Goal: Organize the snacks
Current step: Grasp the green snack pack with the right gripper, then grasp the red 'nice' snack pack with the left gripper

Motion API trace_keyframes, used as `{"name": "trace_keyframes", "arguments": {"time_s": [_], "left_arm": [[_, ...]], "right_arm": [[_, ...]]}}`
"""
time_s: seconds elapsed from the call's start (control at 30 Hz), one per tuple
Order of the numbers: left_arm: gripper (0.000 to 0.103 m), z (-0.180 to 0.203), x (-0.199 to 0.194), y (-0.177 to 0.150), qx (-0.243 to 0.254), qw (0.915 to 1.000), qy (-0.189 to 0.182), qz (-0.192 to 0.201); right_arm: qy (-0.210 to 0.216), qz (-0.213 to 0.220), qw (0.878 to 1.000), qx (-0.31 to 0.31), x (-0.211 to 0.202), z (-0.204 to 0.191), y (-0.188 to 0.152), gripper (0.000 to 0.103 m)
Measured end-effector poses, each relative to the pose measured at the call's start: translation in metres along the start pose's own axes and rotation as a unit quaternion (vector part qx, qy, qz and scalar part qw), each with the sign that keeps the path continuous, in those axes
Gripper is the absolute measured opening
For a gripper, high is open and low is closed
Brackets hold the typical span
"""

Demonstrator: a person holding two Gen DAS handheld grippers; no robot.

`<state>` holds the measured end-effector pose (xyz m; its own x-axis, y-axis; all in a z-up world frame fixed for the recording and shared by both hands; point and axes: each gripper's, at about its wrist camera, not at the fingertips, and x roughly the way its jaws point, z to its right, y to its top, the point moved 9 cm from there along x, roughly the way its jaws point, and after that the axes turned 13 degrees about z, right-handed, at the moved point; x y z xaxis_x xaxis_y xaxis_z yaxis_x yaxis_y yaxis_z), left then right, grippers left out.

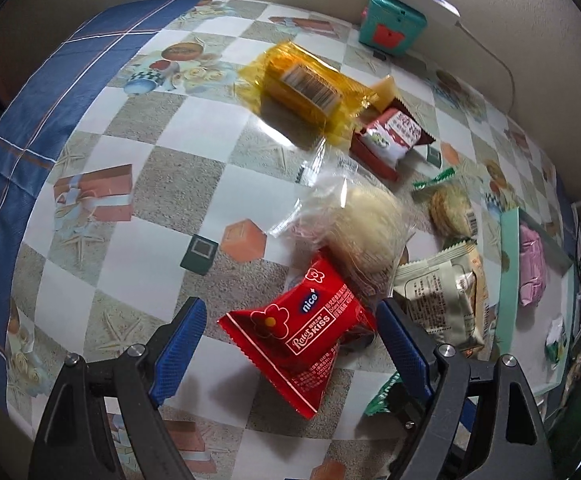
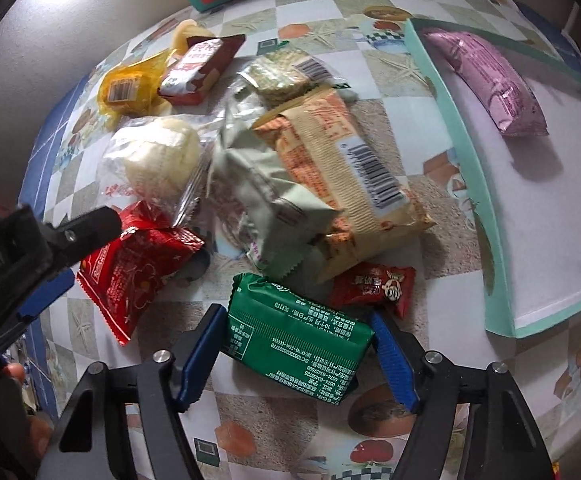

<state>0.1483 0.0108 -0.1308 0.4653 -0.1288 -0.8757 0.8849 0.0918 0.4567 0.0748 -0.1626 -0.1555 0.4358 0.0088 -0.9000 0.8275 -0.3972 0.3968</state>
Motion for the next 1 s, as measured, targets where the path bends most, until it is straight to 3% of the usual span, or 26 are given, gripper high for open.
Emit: {"name": "trace_keyframes", "arguments": {"time_s": [0.33,0.6,1.0], "left_arm": [[0.086,0.011,0.015,-0.006,0.034,0.9992,0.014,-0.013],[0.069,0.011,0.019,-0.011,0.042,0.9987,0.022,-0.020],[0.062,0.012,0.013,-0.016,0.050,0.9984,0.012,-0.023]], "right_arm": [[0.007,-0.007,1.000,0.020,-0.006,0.016,0.001,0.075],[0.004,-0.008,1.000,0.026,0.000,0.008,0.005,0.075],[0.006,-0.009,0.999,0.038,0.001,0.007,0.004,0.072]]}}
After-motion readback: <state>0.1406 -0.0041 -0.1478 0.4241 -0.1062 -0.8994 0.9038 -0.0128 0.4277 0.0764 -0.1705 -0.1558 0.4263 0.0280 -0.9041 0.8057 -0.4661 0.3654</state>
